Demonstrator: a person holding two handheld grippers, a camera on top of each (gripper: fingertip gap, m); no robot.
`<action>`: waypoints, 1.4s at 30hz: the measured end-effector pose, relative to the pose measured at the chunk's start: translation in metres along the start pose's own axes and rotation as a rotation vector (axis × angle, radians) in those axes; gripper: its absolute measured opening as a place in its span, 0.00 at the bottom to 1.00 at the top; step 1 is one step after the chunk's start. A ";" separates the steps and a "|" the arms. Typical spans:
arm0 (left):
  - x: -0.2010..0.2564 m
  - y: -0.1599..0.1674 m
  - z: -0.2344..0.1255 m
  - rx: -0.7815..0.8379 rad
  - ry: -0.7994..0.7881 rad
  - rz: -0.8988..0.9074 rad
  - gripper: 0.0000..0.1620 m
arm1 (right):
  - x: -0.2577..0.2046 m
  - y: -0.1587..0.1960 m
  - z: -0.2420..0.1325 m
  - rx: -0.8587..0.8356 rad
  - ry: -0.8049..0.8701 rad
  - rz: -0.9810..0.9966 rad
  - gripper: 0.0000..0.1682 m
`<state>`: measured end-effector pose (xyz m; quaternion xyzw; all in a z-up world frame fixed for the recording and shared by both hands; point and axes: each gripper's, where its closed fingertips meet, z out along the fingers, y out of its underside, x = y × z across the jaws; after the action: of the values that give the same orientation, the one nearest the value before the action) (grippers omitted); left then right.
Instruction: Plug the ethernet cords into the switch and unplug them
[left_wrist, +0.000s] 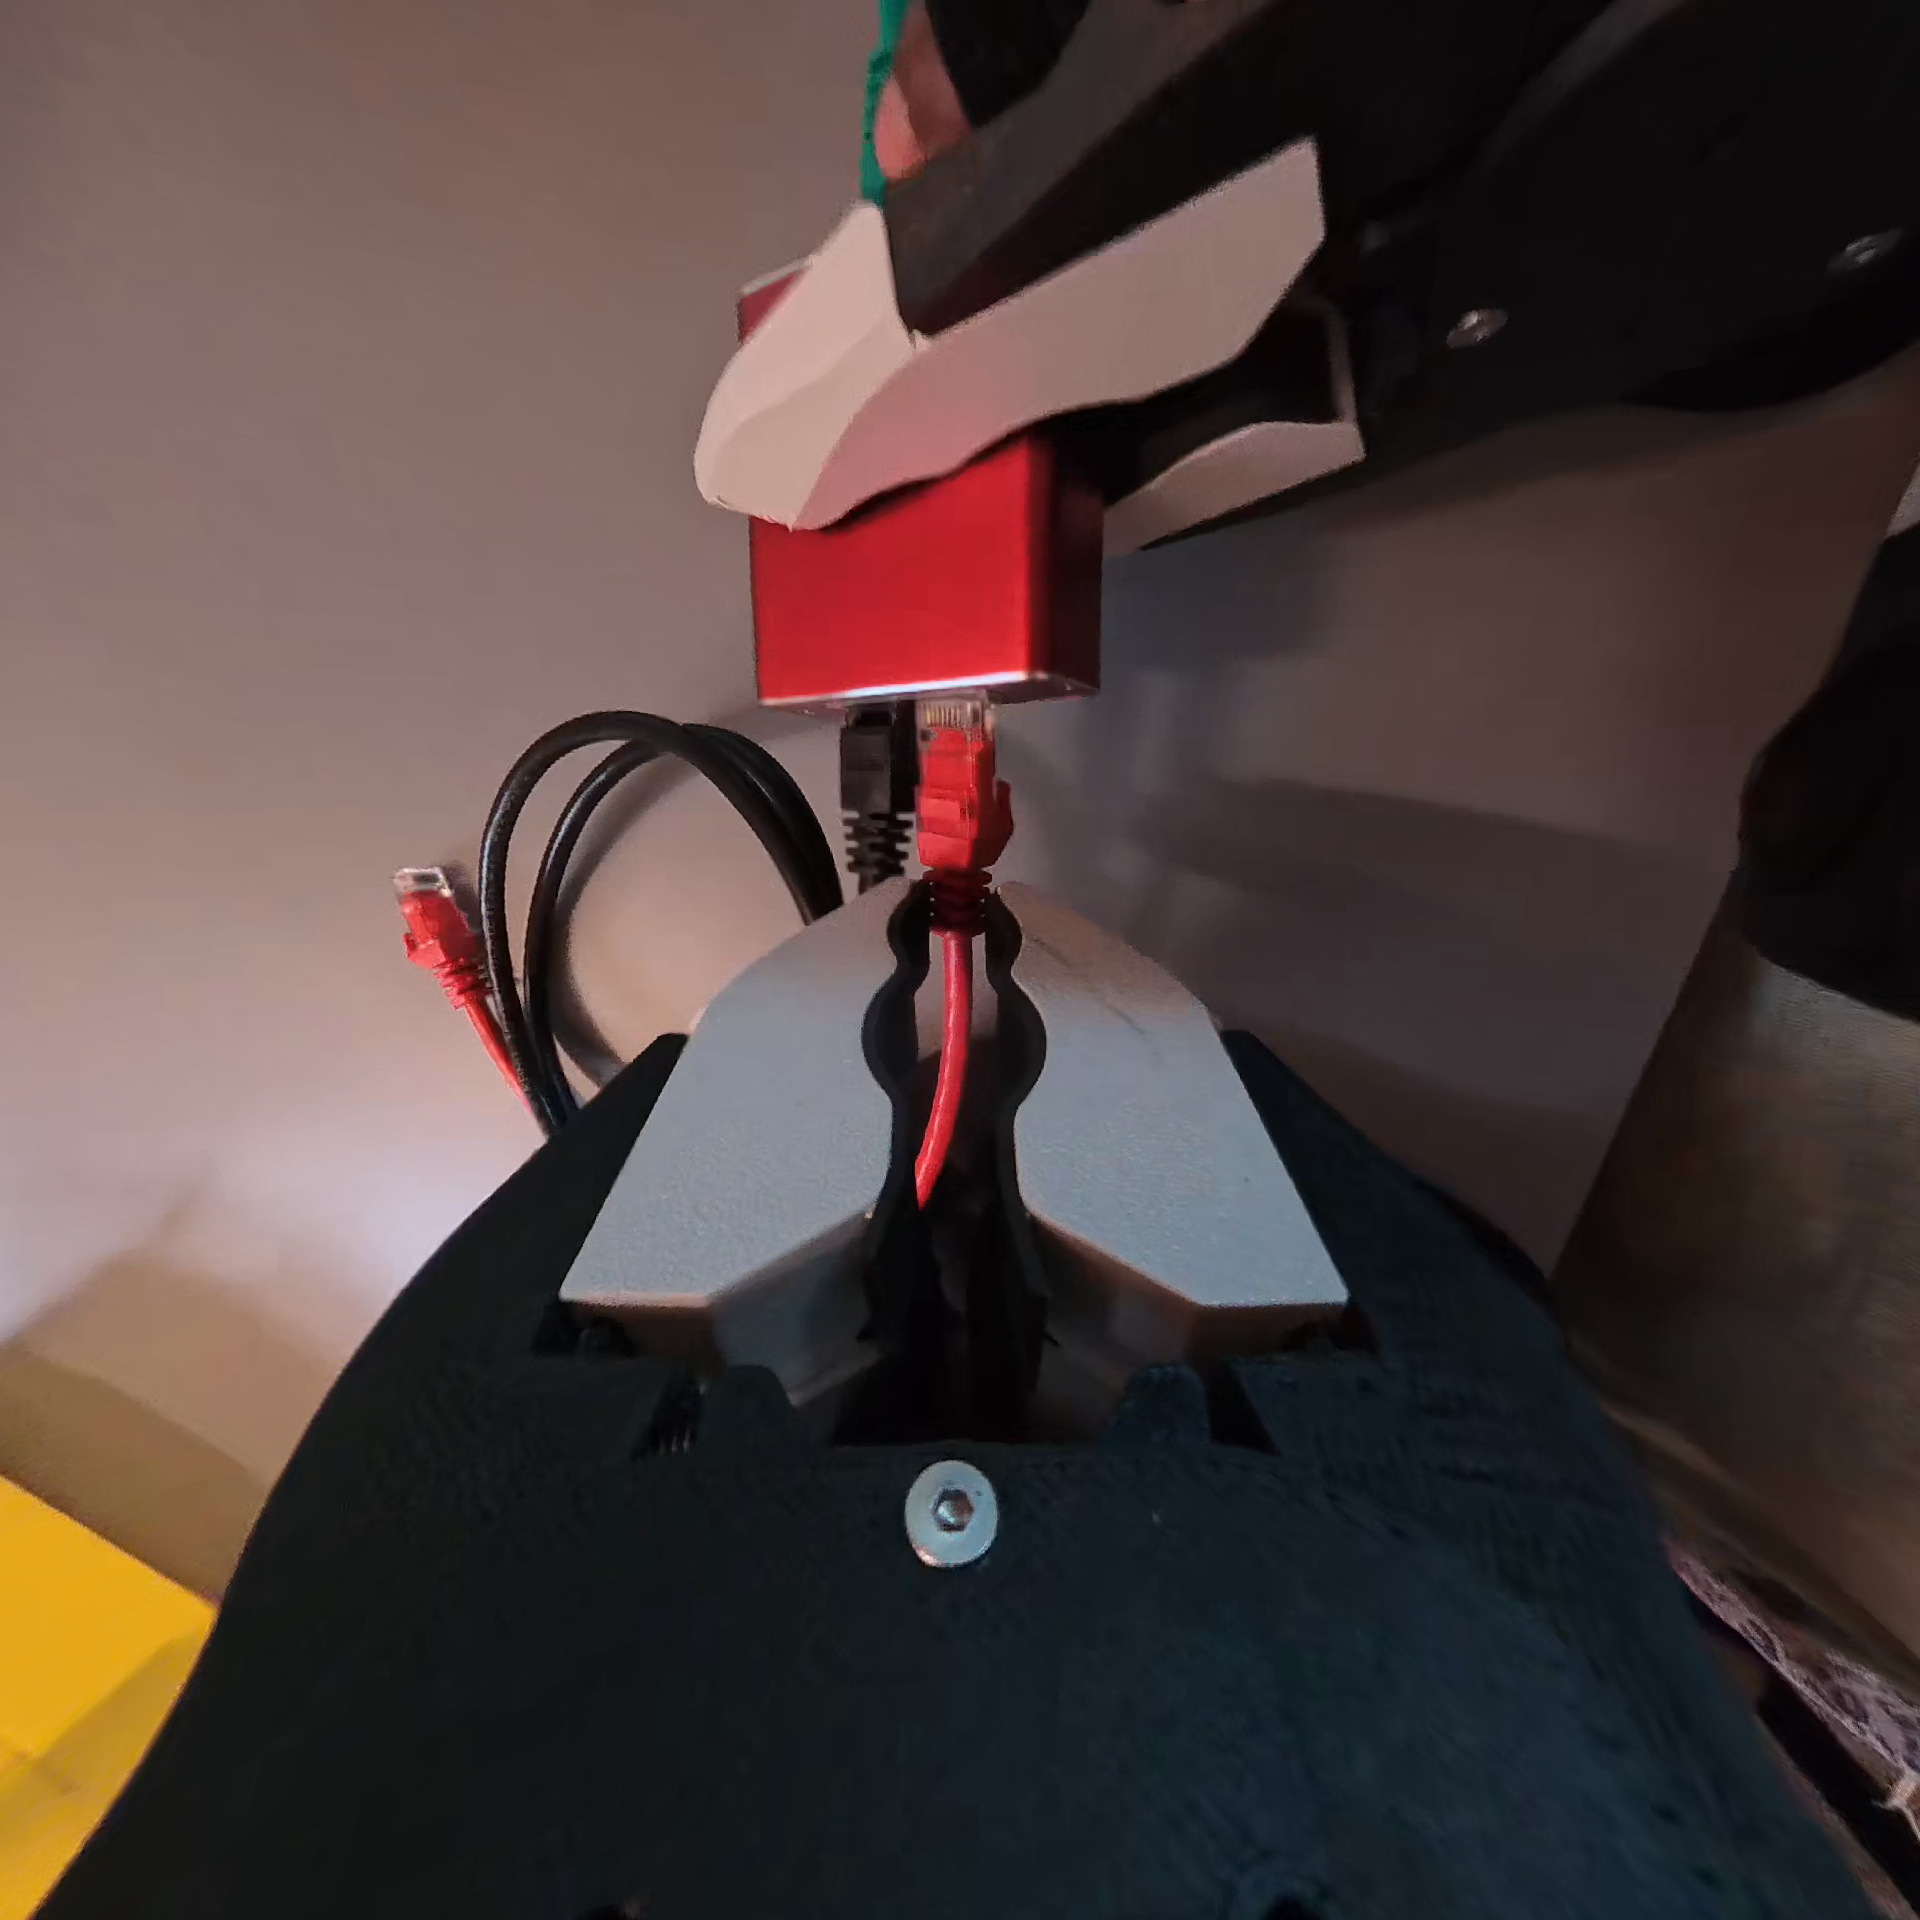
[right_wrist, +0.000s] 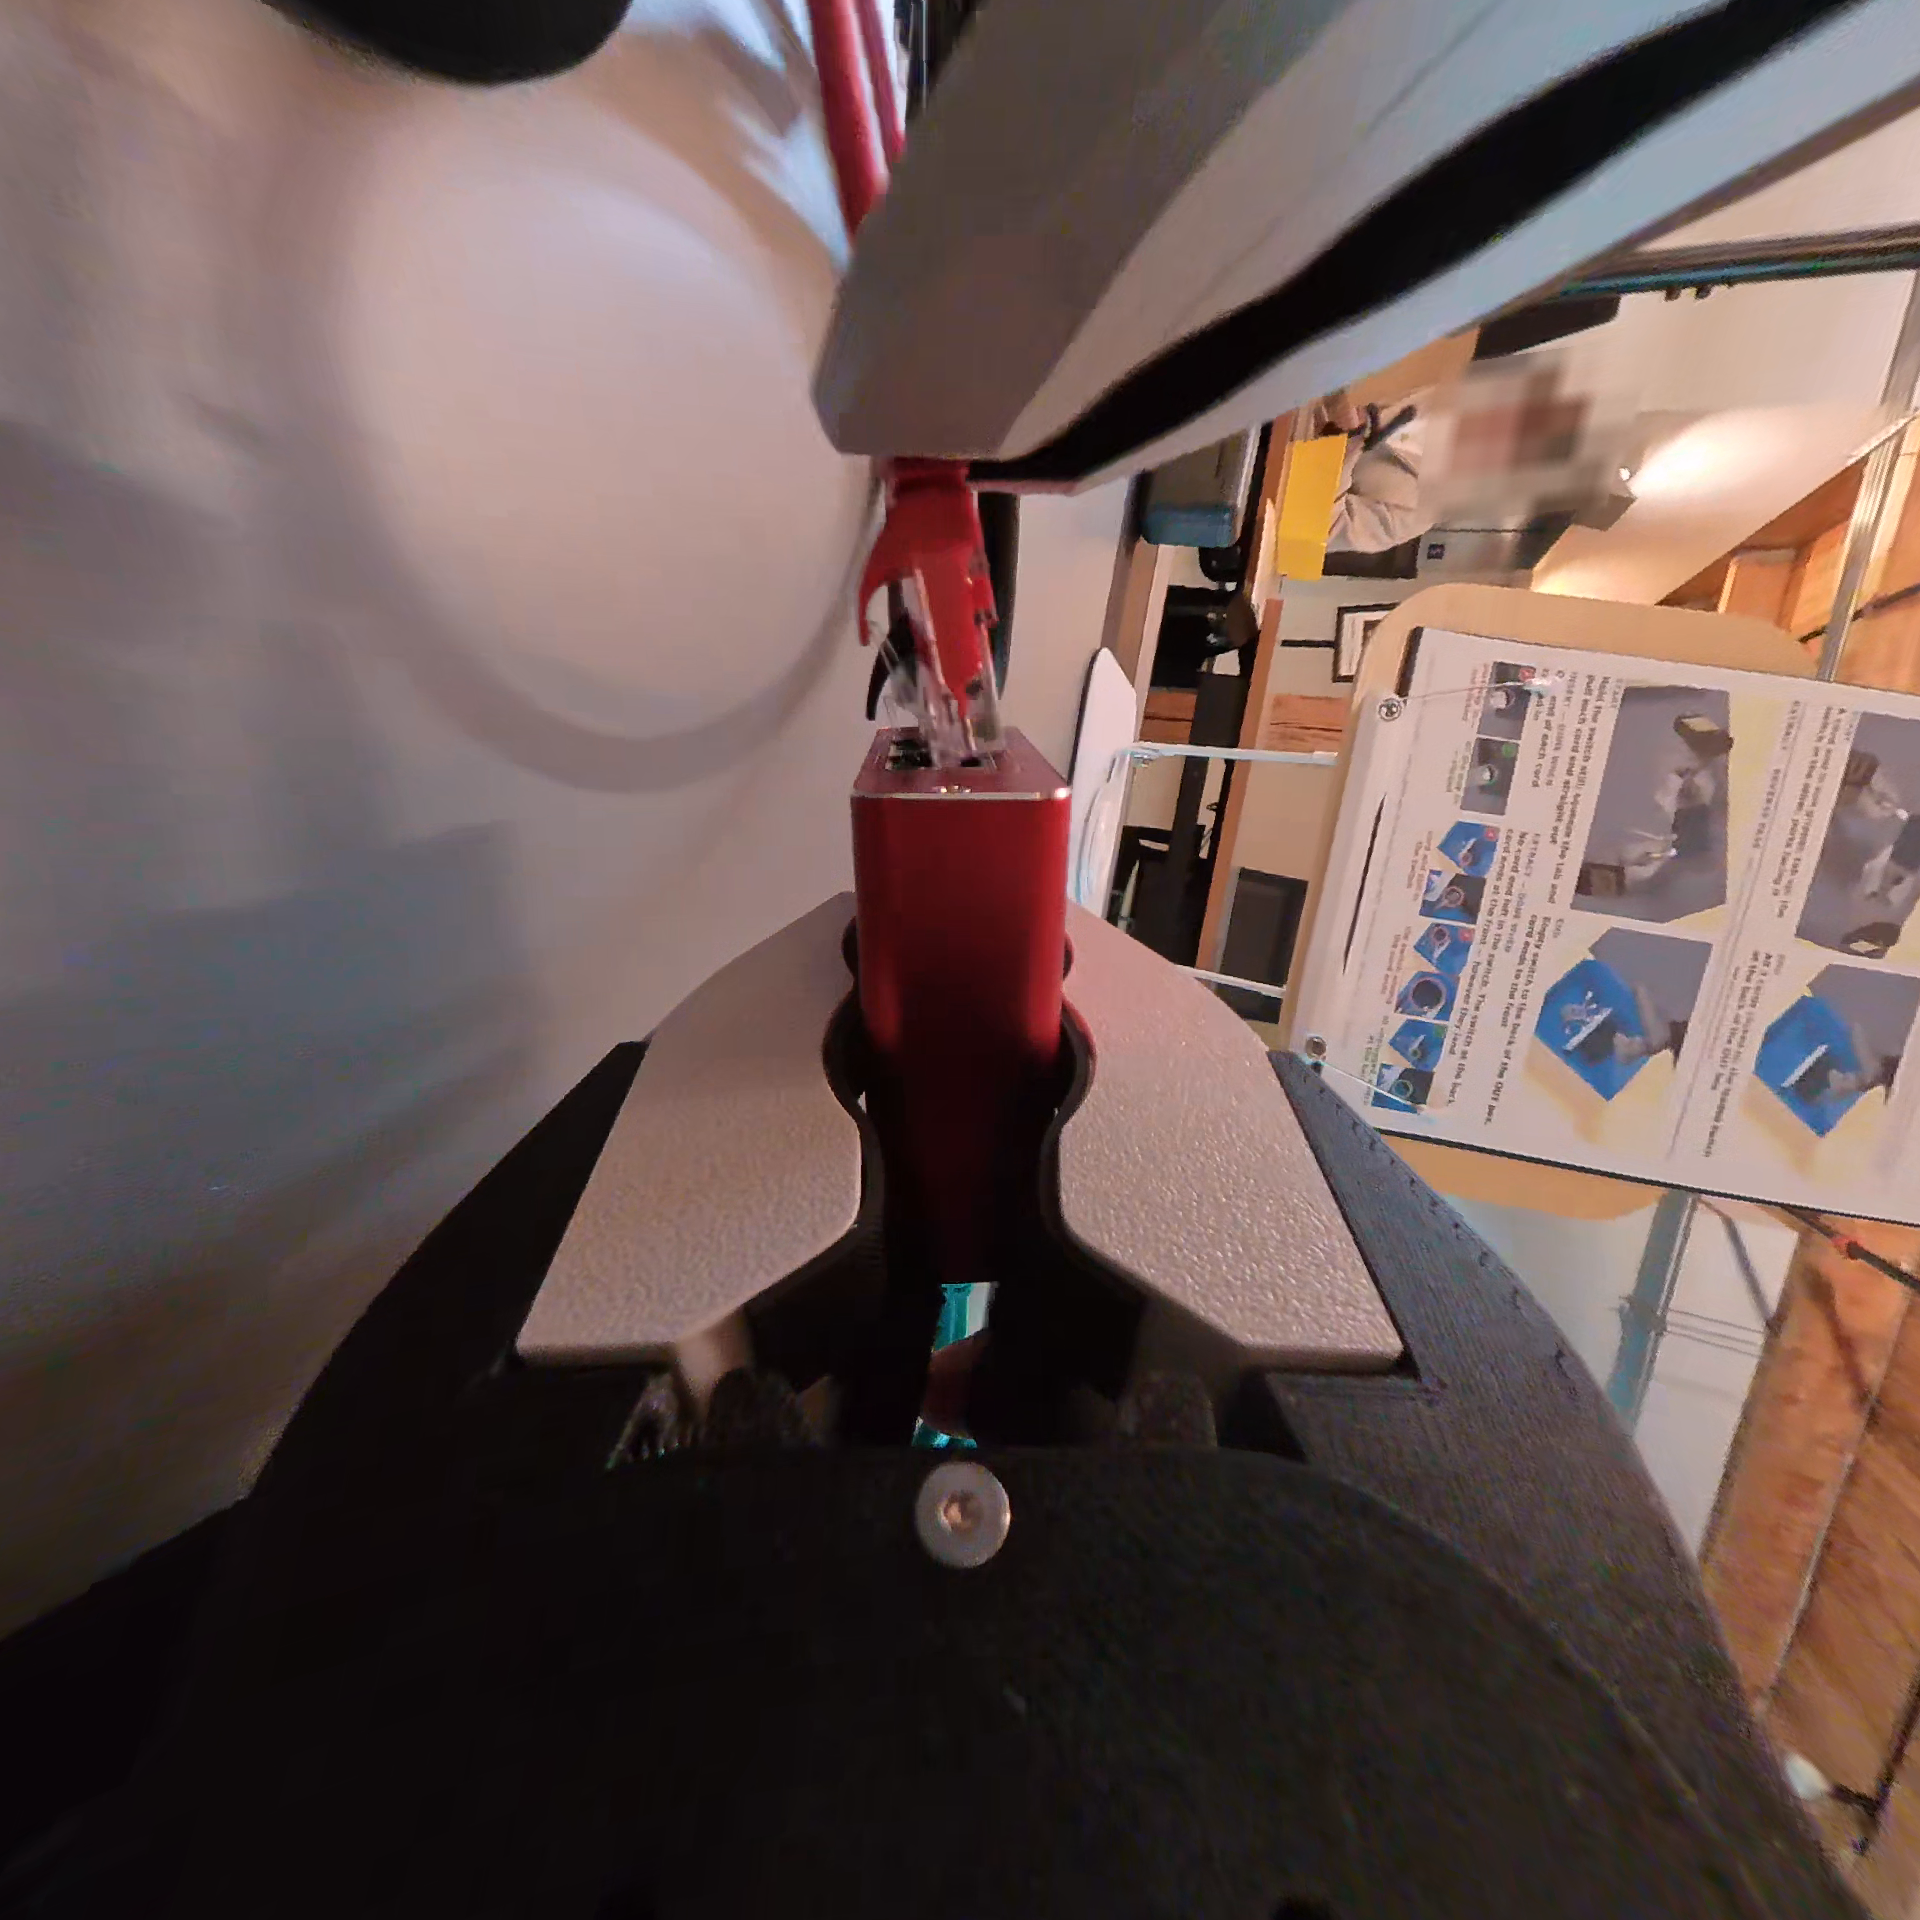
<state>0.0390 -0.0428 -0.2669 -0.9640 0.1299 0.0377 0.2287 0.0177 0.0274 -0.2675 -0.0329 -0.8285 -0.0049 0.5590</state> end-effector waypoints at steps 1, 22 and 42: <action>0.001 0.000 0.000 -0.013 0.007 0.009 0.07 | 0.000 0.001 0.000 -0.008 0.007 -0.017 0.17; -0.002 0.000 0.018 -0.225 -0.062 0.127 0.06 | -0.013 0.010 0.004 -0.052 -0.029 -0.033 0.17; -0.007 0.011 0.040 -0.171 -0.141 -0.057 0.06 | -0.026 0.013 0.014 -0.179 -0.020 -0.128 0.17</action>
<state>0.0283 -0.0324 -0.3065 -0.9783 0.0822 0.1097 0.1551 0.0156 0.0399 -0.2973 -0.0298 -0.8307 -0.1144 0.5440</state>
